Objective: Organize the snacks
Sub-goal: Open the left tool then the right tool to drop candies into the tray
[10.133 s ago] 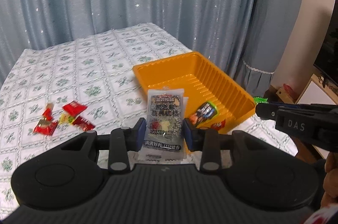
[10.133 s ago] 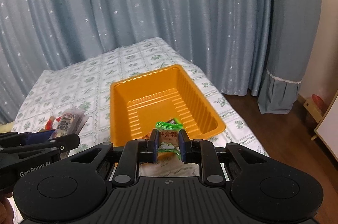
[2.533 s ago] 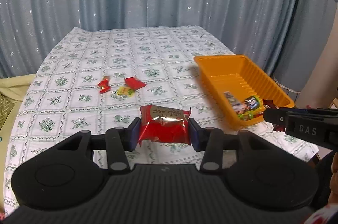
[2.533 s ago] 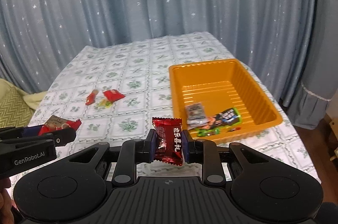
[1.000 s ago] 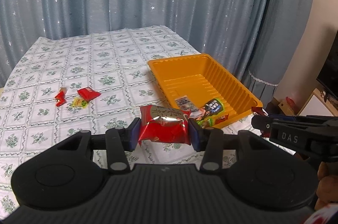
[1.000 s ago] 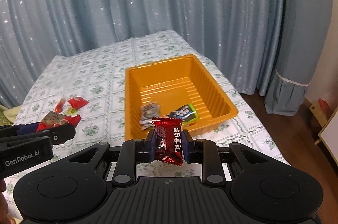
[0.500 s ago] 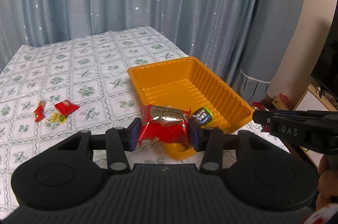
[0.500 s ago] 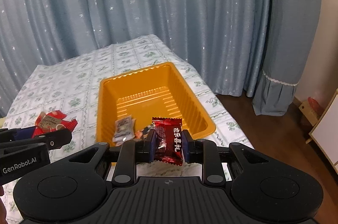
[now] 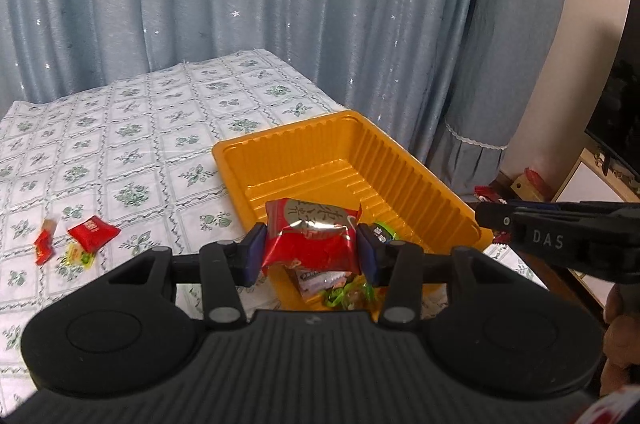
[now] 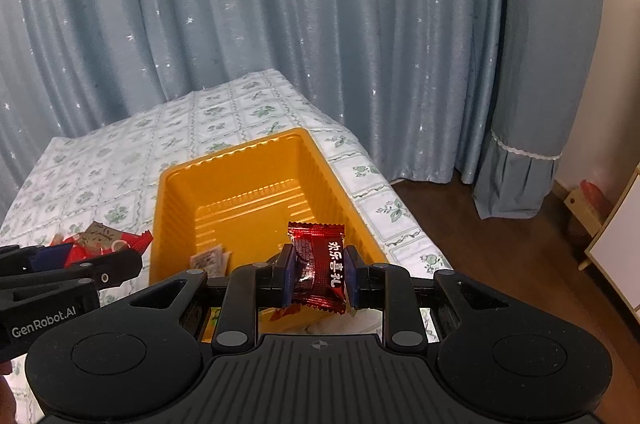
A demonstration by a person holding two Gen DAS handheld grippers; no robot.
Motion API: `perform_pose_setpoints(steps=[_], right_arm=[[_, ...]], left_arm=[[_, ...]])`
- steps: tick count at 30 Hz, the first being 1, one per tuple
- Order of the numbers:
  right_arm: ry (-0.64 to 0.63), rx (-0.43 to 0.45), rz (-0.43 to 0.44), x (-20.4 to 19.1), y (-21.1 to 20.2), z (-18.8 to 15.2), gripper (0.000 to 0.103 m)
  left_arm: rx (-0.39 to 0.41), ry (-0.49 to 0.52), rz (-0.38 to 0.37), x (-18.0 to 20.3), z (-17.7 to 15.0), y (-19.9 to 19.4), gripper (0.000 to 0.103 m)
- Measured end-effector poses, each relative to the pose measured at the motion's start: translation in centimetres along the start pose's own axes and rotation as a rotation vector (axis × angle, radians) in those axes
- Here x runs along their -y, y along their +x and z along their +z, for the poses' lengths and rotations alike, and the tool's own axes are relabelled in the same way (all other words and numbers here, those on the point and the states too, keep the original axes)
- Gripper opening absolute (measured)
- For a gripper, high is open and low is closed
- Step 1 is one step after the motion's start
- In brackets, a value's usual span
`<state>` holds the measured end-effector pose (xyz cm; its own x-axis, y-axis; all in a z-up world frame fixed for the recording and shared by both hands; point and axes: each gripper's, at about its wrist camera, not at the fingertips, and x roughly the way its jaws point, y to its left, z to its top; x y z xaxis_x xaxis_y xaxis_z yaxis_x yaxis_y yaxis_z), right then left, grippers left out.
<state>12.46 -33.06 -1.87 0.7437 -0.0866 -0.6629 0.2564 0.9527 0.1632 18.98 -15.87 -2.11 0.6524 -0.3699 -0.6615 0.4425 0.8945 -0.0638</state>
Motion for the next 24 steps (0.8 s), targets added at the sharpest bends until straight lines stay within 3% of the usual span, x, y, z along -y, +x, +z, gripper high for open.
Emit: perform_pose_setpoints(steps=[12, 15, 24], right_arm=[[0.031, -0.006, 0.008, 1.0, 2.5, 1.0, 0.025], [0.039, -0.011, 0.01, 1.2, 2.8, 1.0, 0.026], [0.038, -0.018, 0.025, 0.7, 3.1, 1.0, 0.026]], left_arm=[[-0.032, 0.038, -0.03, 0.3, 0.7, 4.9, 0.047], [-0.037, 0.039, -0.054, 0.1, 0.6, 5.8, 0.06], [-0.033, -0.009, 0.008, -2.2, -0.5, 4.0, 0.061]])
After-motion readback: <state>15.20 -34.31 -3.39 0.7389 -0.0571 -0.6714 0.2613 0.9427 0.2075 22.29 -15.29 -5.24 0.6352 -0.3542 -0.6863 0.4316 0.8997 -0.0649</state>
